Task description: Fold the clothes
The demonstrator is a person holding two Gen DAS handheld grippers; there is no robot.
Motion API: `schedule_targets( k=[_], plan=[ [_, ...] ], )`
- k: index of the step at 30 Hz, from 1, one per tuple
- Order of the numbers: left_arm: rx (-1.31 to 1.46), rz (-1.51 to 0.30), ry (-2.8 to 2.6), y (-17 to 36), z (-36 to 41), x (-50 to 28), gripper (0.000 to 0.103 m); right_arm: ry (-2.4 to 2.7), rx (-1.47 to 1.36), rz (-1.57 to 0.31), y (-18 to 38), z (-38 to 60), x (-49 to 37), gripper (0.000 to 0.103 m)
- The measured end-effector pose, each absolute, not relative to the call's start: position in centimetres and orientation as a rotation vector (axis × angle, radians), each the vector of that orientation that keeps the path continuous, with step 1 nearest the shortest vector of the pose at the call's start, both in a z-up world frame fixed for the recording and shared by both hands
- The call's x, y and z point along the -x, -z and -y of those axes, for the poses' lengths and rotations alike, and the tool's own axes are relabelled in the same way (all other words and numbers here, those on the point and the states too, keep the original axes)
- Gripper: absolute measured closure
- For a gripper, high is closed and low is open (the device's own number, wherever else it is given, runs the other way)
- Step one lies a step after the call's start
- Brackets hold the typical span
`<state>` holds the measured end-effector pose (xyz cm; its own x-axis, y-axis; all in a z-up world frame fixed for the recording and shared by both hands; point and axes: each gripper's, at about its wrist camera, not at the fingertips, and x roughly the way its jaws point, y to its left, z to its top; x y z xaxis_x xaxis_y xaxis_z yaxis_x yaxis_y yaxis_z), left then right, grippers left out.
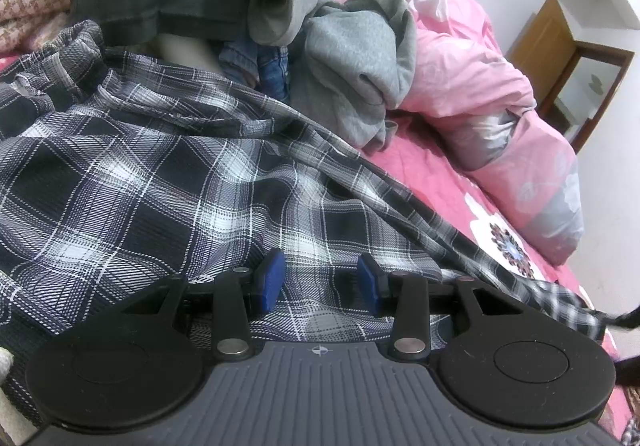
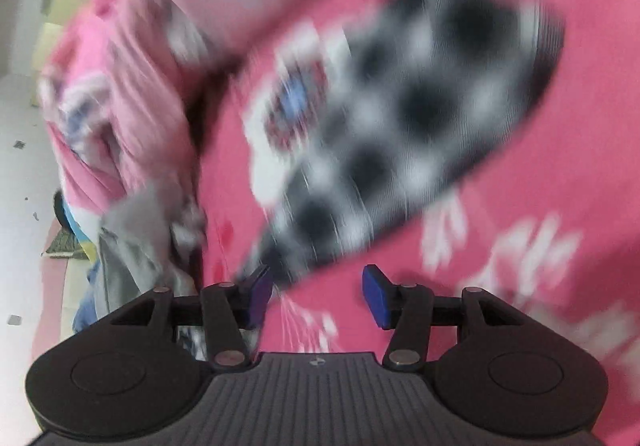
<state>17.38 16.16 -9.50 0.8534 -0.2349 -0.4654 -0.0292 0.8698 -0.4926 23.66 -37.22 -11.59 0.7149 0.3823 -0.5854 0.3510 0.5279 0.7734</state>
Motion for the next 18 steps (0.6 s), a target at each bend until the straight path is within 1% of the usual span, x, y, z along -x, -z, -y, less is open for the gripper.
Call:
schedule_targets(
  k=[1, 2, 3, 4, 5, 7, 9, 12, 14, 18],
  plan=[
    [0.511, -0.542, 0.114, 9.5, -16.2, -17.4, 0.063, -0.037, -1.071, -0.843, 12.7, 36.5, -24.1, 0.056],
    [0.512, -0.541, 0.115, 9.5, -16.2, -17.4, 0.063, -0.053, -1.095, -0.873, 13.7, 35.8, -24.6, 0.067],
    [0.512, -0.541, 0.115, 9.5, -16.2, -17.4, 0.063, -0.046, -1.105, -0.858, 14.2, 35.7, -25.0, 0.086],
    [0.512, -0.541, 0.115, 9.5, -16.2, -17.4, 0.063, -0.026, -1.107, -0.817, 14.2, 36.1, -25.5, 0.096],
    [0.511, -0.541, 0.115, 9.5, -16.1, -17.4, 0.063, -0.025, -1.106, -0.777, 13.8, 36.3, -25.6, 0.1],
    [0.51, -0.542, 0.114, 9.5, -16.1, -17.4, 0.063, -0.05, -1.059, -0.694, 11.8, 36.2, -25.4, 0.1],
    [0.509, -0.542, 0.114, 9.5, -16.1, -17.4, 0.063, -0.081, -0.919, -0.599, 8.4, 35.5, -25.3, 0.1],
    [0.508, -0.542, 0.113, 9.4, -16.1, -17.4, 0.063, -0.113, -0.755, -0.501, 4.1, 34.4, -27.6, 0.1],
    [0.508, -0.542, 0.113, 9.5, -16.1, -17.4, 0.063, -0.115, -0.701, -0.475, 2.7, 34.2, -30.2, 0.1],
    [0.507, -0.544, 0.114, 9.5, -16.2, -17.4, 0.063, -0.098, -0.619, -0.483, 1.9, 32.7, -37.0, 0.1]
  ],
)
